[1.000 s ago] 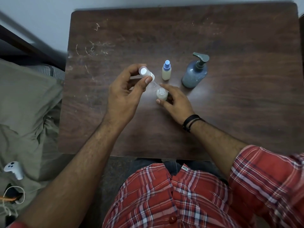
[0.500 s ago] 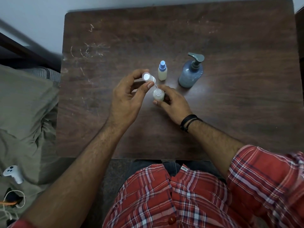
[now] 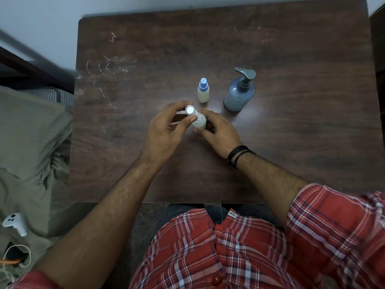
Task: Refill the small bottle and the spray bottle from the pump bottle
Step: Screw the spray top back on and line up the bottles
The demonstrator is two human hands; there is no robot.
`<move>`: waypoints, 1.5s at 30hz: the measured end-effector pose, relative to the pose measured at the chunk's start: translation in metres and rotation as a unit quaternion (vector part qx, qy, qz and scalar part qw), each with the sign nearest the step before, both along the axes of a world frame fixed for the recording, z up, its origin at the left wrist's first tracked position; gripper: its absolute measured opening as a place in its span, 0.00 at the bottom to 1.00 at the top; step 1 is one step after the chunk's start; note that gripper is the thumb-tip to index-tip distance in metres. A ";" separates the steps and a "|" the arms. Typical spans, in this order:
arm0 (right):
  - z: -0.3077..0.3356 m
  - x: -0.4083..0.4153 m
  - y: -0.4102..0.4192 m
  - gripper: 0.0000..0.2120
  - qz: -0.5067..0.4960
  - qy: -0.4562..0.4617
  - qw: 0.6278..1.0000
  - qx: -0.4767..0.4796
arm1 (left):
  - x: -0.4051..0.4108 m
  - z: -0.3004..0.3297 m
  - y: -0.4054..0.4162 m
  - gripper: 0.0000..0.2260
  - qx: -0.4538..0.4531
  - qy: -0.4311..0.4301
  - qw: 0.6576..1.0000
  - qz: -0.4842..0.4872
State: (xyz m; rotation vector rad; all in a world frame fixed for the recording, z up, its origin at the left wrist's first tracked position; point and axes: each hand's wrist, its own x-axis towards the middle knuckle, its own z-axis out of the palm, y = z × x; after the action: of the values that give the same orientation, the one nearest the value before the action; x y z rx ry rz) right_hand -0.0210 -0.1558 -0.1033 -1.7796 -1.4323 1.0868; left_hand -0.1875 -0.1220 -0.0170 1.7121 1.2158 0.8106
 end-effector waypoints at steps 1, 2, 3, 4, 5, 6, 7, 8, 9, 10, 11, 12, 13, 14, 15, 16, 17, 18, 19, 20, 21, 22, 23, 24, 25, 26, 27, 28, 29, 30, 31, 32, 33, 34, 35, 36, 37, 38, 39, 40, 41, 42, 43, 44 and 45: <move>0.001 0.000 0.000 0.26 0.001 0.001 1.000 -0.001 | 0.000 -0.003 0.000 0.12 0.002 0.005 1.000 -0.005; 0.001 0.000 0.000 0.26 0.001 0.002 1.000 -0.002 | 0.000 -0.005 0.000 0.12 0.004 0.010 1.000 -0.009; 0.002 0.000 0.000 0.26 0.000 0.004 1.000 -0.004 | 0.001 -0.007 0.001 0.12 0.006 0.013 1.000 -0.011; 0.002 0.000 0.000 0.26 -0.001 0.006 1.000 -0.004 | 0.002 -0.008 0.002 0.12 0.007 0.015 1.000 -0.012; 0.003 0.000 0.000 0.25 -0.002 0.008 1.000 -0.003 | 0.003 -0.009 0.003 0.12 0.007 0.016 1.000 -0.012; 0.003 0.000 0.000 0.25 -0.004 0.010 1.000 -0.002 | 0.005 -0.009 0.004 0.12 0.007 0.018 1.000 -0.013; 0.003 0.000 0.000 0.25 -0.005 0.012 1.000 -0.002 | 0.005 -0.009 0.006 0.13 0.005 0.019 1.000 -0.014; 0.004 0.001 0.000 0.24 -0.006 0.015 1.000 -0.001 | 0.006 -0.009 0.007 0.13 0.002 0.021 1.000 -0.018; 0.004 0.001 0.000 0.24 -0.005 0.018 1.000 -0.002 | 0.006 -0.010 0.007 0.13 0.001 0.025 0.999 -0.022; 0.005 0.001 0.000 0.23 -0.005 0.018 1.000 -0.002 | 0.006 -0.012 0.008 0.13 0.003 0.031 0.999 -0.027; 0.005 0.001 0.000 0.23 -0.004 0.016 1.000 -0.001 | 0.006 -0.015 0.008 0.13 0.007 0.040 0.999 -0.029; 0.004 0.002 0.000 0.23 -0.005 0.014 1.000 -0.001 | 0.005 -0.019 0.009 0.13 0.010 0.048 0.998 -0.031; 0.002 0.002 0.000 0.23 -0.006 0.011 1.000 -0.001 | 0.004 -0.022 0.009 0.13 0.010 0.056 0.998 -0.032; 0.001 0.001 0.000 0.23 -0.007 0.009 1.000 -0.003 | 0.004 -0.025 0.009 0.14 0.009 0.062 0.997 -0.033; -0.001 0.001 0.001 0.23 -0.006 0.006 1.000 -0.005 | 0.004 -0.027 0.010 0.14 0.008 0.068 0.997 -0.034; -0.002 0.001 0.001 0.23 -0.006 0.003 1.000 -0.007 | 0.004 -0.028 0.010 0.14 0.007 0.076 0.996 -0.036; -0.002 0.001 0.001 0.23 -0.005 0.001 1.000 -0.008 | 0.004 -0.028 0.011 0.13 0.010 0.085 0.996 -0.039; -0.002 0.001 0.001 0.23 -0.006 0.001 1.000 -0.008 | 0.005 -0.028 0.012 0.13 0.017 0.096 0.994 -0.043; -0.001 0.001 0.002 0.23 -0.006 0.001 1.000 -0.008 | 0.005 -0.028 0.012 0.13 0.026 0.107 0.993 -0.047; 0.000 0.001 0.001 0.23 -0.005 0.000 1.000 -0.008 | 0.005 -0.028 0.013 0.13 0.033 0.117 0.991 -0.051; 0.000 0.001 0.001 0.24 -0.004 -0.002 1.000 -0.009 | 0.006 -0.028 0.014 0.14 0.039 0.127 0.990 -0.056; 0.001 0.001 0.001 0.24 -0.003 -0.003 1.000 -0.010 | 0.006 -0.028 0.014 0.14 0.042 0.135 0.988 -0.061; 0.001 0.000 0.001 0.25 -0.002 -0.003 1.000 -0.010 | 0.006 -0.028 0.015 0.14 0.044 0.142 0.987 -0.065; 0.002 0.000 0.001 0.25 -0.003 -0.002 1.000 -0.010 | 0.006 -0.028 0.015 0.14 0.048 0.147 0.986 -0.068; 0.002 0.000 0.001 0.26 -0.004 -0.001 1.000 -0.009 | 0.006 -0.028 0.016 0.14 0.053 0.151 0.985 -0.069; 0.003 0.000 0.001 0.27 -0.004 -0.001 1.000 -0.010 | 0.006 -0.029 0.016 0.14 0.059 0.153 0.984 -0.070; 0.003 0.000 0.001 0.27 -0.005 -0.001 1.000 -0.010 | 0.007 -0.028 0.016 0.14 0.066 0.154 0.983 -0.072; 0.003 0.001 0.000 0.27 -0.005 0.000 1.000 -0.010 | 0.007 -0.028 0.016 0.13 0.072 0.155 0.982 -0.075; 0.003 0.001 0.000 0.26 -0.006 0.002 1.000 -0.010 | 0.007 -0.027 0.016 0.13 0.078 0.156 0.982 -0.077; 0.003 0.001 0.000 0.25 -0.007 0.004 1.000 -0.010 | 0.007 -0.027 0.015 0.13 0.081 0.157 0.981 -0.079; 0.003 0.001 0.000 0.25 -0.008 0.006 1.000 -0.009 | 0.007 -0.027 0.015 0.13 0.082 0.157 0.981 -0.081; 0.003 0.001 0.000 0.24 -0.009 0.008 1.000 -0.007 | 0.007 -0.027 0.015 0.13 0.080 0.157 0.981 -0.083; 0.004 0.001 0.000 0.23 -0.010 0.009 1.000 -0.005 | 0.007 -0.027 0.016 0.12 0.078 0.158 0.981 -0.084; 0.004 0.001 0.000 0.23 -0.011 0.010 1.000 -0.003 | 0.007 -0.027 0.016 0.12 0.078 0.159 0.981 -0.083; 0.005 0.001 0.000 0.23 -0.011 0.010 1.000 -0.002 | 0.008 -0.027 0.016 0.12 0.078 0.160 0.981 -0.080; 0.005 0.002 0.000 0.23 -0.011 0.010 1.000 -0.002 | 0.009 -0.027 0.016 0.11 0.075 0.160 0.981 -0.075; 0.005 0.002 0.000 0.23 -0.010 0.009 1.000 -0.005 | 0.010 -0.027 0.016 0.11 0.069 0.160 0.982 -0.070; 0.004 0.002 0.000 0.23 -0.009 0.006 1.000 -0.008 | 0.010 -0.027 0.016 0.10 0.063 0.160 0.983 -0.065; 0.004 0.002 0.000 0.23 -0.007 0.002 1.000 -0.011 | 0.011 -0.027 0.017 0.10 0.058 0.163 0.983 -0.063; 0.003 0.002 0.000 0.24 -0.004 -0.002 1.000 -0.012 | 0.012 -0.028 0.017 0.11 0.057 0.169 0.982 -0.063; 0.003 0.002 0.000 0.24 -0.002 -0.004 1.000 -0.013 | 0.012 -0.030 0.019 0.11 0.059 0.178 0.980 -0.067; 0.003 0.002 0.000 0.24 -0.001 -0.005 1.000 -0.014 | 0.012 -0.031 0.020 0.12 0.061 0.185 0.978 -0.073; 0.003 0.002 0.000 0.25 -0.002 -0.006 1.000 -0.013 | 0.012 -0.033 0.020 0.12 0.063 0.190 0.977 -0.077; 0.002 0.002 0.000 0.25 -0.003 -0.006 1.000 -0.013 | 0.012 -0.035 0.020 0.13 0.062 0.192 0.976 -0.079; 0.002 0.001 0.000 0.25 -0.004 -0.007 1.000 -0.013 | 0.011 -0.036 0.020 0.13 0.062 0.193 0.976 -0.080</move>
State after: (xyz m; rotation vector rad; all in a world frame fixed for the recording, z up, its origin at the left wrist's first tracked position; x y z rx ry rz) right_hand -0.0196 -0.1556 -0.1010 -1.8128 -1.4236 1.0965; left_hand -0.1763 -0.1018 -0.0531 2.1091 1.2774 0.4772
